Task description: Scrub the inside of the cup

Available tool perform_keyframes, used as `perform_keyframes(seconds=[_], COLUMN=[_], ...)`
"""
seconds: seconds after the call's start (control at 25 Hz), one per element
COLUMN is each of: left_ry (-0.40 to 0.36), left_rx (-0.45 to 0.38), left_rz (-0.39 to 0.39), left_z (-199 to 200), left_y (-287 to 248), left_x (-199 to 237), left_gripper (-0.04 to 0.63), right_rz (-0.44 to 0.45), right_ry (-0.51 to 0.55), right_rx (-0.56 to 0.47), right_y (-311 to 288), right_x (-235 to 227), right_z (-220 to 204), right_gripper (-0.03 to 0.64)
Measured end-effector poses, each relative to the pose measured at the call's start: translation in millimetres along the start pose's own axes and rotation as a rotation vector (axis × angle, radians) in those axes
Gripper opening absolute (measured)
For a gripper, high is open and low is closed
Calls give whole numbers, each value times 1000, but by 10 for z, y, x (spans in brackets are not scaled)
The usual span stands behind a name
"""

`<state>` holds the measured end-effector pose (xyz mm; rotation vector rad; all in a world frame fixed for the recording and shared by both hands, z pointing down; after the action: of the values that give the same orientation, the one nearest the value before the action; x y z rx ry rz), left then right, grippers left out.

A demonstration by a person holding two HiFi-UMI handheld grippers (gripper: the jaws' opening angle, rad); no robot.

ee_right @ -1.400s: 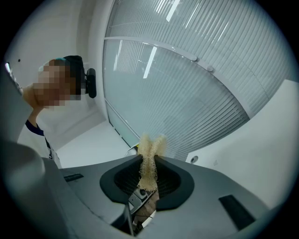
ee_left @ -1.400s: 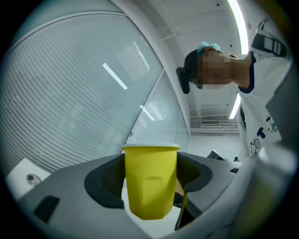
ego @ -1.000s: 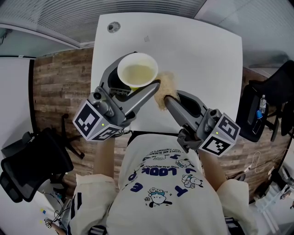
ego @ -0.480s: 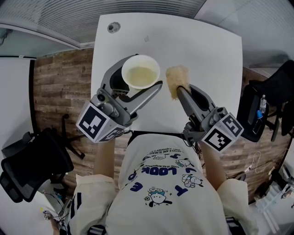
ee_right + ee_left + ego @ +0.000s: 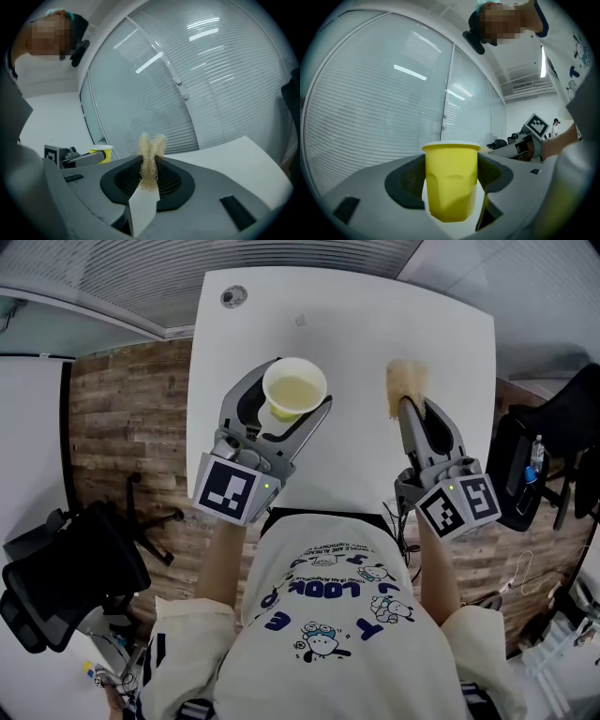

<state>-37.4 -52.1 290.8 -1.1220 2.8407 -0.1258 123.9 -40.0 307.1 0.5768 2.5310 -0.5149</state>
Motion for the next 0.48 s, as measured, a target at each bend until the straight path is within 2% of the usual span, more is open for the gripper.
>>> perform_keyframes(seconds=[0.16,0.48], left_ry=[43,64], left_rx=[28,43], left_rz=[48,94], left_z=[-191,-295], left_y=[0,16], left_x=[2,13], left_gripper=[348,348], right_rz=[-33,-76], right_ry=[56,28], right_rx=[6,8], right_y=[-32,-86], right_x=[-73,-120], right_z=[-120,-269], right_gripper=[74,74])
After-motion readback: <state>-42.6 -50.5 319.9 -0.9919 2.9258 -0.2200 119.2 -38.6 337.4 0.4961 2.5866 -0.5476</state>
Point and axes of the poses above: the fingertips, and each gripper's own axes: y backward along the fingers, x to its left, z out of its top, the point moved 1 cm from there along y, backward along the fingers, and after that the axes turned 9 degrees about -y, right-handed, at the moved point
